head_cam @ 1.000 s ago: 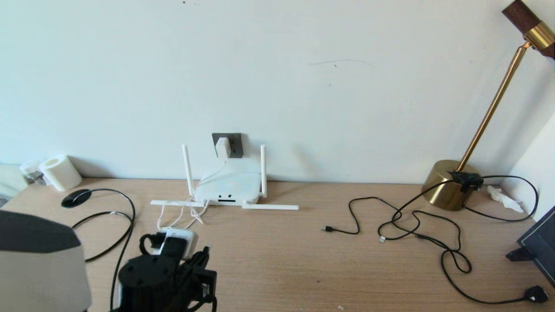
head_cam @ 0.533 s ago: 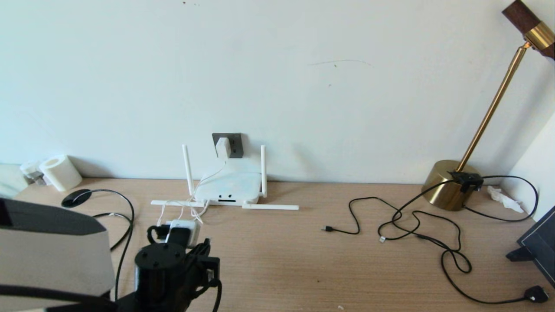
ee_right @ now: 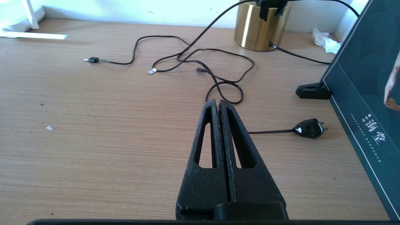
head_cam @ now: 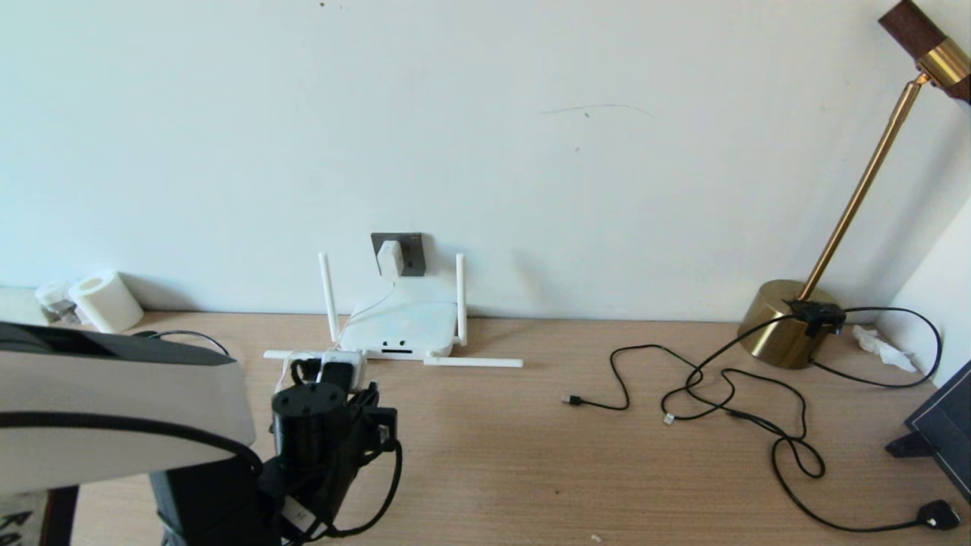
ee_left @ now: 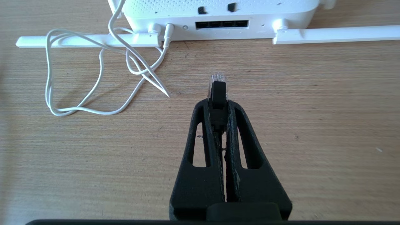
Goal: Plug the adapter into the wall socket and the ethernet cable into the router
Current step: Align cable and router interface
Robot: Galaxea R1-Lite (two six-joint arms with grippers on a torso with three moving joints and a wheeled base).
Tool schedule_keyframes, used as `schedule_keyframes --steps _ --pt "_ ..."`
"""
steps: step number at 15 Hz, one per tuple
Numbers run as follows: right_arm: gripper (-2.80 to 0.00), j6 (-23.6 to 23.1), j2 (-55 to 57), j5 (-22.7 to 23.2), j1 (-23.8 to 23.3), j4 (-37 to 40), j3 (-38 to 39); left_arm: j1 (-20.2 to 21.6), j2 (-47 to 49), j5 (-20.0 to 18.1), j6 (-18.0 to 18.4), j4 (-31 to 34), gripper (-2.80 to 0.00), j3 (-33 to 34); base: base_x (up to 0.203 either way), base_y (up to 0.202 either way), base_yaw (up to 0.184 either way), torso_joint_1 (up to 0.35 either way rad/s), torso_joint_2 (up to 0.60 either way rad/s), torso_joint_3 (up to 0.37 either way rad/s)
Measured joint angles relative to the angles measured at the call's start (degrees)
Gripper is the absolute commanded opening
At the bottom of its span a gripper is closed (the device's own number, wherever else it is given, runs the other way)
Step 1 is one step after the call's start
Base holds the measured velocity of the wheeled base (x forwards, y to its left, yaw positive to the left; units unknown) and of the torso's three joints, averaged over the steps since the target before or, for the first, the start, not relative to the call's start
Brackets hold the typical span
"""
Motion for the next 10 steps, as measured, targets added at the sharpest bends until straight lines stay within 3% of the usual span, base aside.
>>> schedule_keyframes --steps 3,5,7,10 --pt "-2.8 0.0 0.0 0.0 0.0 0.0 0.0 1.6 0.9 -0.5 0.9 0.0 -2.8 -0.5 0.0 0.0 0.0 0.0 0.0 0.0" --pt "-2.8 0.0 0.0 0.0 0.0 0.0 0.0 4.7 0.6 -3.8 2.3 2.5 -2.8 -1.3 0.0 0.0 0.0 0.0 0.0 0.0" --pt "-2.8 0.0 0.0 0.0 0.0 0.0 0.0 7.3 -1.2 -7.3 2.0 10.2 -2.8 -4.5 0.0 0.0 0.0 0.0 0.0 0.0" --pt "-2.8 0.0 0.0 0.0 0.0 0.0 0.0 10.3 -4.9 -13.7 -2.7 26.1 -2.8 -11.6 0.0 0.0 0.0 0.0 0.0 0.0"
